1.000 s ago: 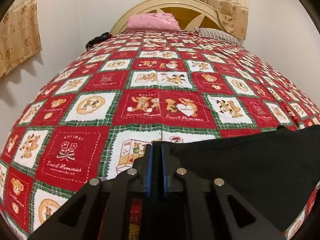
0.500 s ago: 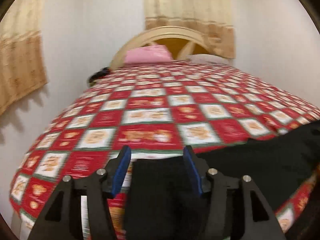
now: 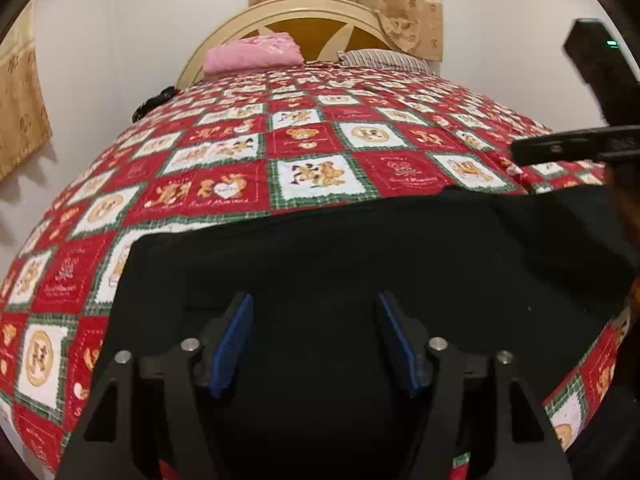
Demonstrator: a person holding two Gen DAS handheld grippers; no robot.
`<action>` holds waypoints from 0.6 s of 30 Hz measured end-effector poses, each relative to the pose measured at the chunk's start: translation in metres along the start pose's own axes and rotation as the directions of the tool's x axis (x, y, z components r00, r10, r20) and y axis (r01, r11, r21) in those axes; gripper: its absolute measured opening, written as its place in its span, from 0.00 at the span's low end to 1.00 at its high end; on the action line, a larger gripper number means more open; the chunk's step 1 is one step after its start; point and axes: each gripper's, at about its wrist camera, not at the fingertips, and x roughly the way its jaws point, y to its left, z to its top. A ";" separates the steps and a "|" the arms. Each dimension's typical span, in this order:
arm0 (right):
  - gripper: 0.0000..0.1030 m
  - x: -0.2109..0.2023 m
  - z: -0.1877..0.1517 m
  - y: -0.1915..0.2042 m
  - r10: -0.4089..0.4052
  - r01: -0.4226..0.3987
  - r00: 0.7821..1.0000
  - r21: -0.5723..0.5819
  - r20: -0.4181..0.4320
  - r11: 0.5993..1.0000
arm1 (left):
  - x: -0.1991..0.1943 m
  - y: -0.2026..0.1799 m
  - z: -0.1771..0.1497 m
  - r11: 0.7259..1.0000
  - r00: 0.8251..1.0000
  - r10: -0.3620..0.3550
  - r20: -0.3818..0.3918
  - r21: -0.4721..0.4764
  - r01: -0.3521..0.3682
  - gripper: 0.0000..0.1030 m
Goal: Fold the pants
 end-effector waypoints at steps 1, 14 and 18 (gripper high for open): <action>0.50 0.009 0.004 -0.002 0.021 -0.021 1.000 0.030 -0.008 0.999 | 0.000 -0.001 -0.002 1.000 1.000 -0.001 0.000 -0.003 0.001 0.67; 0.18 0.079 0.003 -0.026 0.263 -0.206 0.959 0.373 -0.109 0.905 | 0.003 -0.003 -0.004 1.000 1.000 0.007 0.000 -0.005 -0.007 0.74; 0.08 0.079 0.002 -0.021 0.272 -0.215 0.956 0.369 -0.109 0.904 | 0.003 -0.003 -0.004 1.000 1.000 0.006 0.000 -0.006 -0.006 0.75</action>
